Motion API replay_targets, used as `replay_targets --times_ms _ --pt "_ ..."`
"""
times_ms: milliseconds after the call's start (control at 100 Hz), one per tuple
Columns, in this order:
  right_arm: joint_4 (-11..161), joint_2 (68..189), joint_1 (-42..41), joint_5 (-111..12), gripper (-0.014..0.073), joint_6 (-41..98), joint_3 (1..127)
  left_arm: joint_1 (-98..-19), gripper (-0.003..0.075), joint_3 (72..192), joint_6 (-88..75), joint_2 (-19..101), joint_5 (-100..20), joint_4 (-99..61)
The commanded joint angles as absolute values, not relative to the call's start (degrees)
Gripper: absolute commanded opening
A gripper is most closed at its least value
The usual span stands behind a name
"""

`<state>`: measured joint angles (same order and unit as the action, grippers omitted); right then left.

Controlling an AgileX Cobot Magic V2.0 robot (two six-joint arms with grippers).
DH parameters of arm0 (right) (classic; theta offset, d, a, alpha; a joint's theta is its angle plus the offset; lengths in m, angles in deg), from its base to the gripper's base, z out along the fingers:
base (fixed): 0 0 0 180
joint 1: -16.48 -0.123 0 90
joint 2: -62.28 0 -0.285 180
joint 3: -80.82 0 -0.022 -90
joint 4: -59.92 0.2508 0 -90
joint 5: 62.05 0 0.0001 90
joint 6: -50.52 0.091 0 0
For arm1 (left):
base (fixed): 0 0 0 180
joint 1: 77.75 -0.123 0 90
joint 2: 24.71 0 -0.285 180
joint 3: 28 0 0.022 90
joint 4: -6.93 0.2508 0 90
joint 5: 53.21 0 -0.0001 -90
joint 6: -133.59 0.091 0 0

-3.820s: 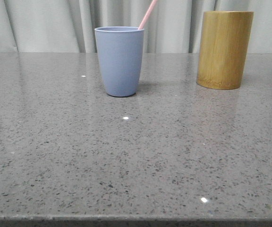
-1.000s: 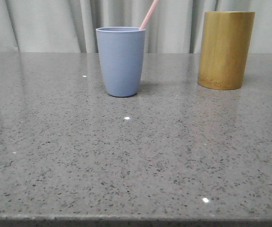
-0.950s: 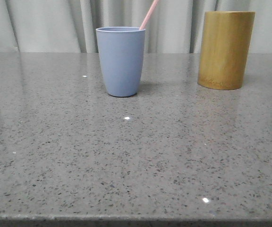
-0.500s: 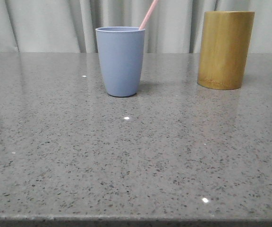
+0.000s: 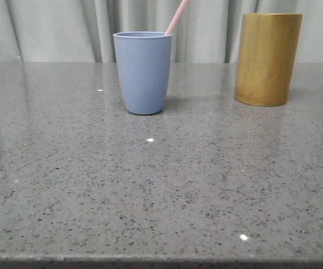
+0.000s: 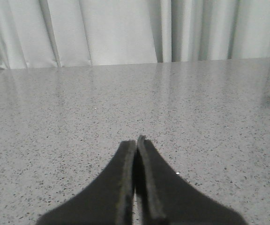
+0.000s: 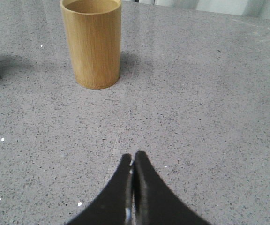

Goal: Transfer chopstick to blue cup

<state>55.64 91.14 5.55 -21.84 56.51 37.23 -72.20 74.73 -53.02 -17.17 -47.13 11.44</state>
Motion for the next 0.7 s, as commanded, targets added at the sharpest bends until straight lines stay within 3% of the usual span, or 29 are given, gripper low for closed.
replay_targets --times_ms 0,260,520,690 --pt "54.66 91.52 5.79 -25.55 -0.0067 56.55 38.59 -72.32 -0.0019 74.19 -53.72 -19.19 -52.10 11.45" --pt "52.68 88.65 6.09 -27.54 -0.0067 56.41 35.09 -72.32 -0.0019 74.19 -53.72 -19.19 -52.10 11.45" --pt "52.17 75.84 8.49 -45.96 -0.0067 56.46 19.49 -72.32 -0.0019 74.19 -53.72 -19.19 -52.10 11.45" --pt "52.95 68.02 11.01 -50.75 -0.0067 56.46 11.83 -72.32 -0.0019 74.19 -53.72 -19.09 -52.10 11.45"
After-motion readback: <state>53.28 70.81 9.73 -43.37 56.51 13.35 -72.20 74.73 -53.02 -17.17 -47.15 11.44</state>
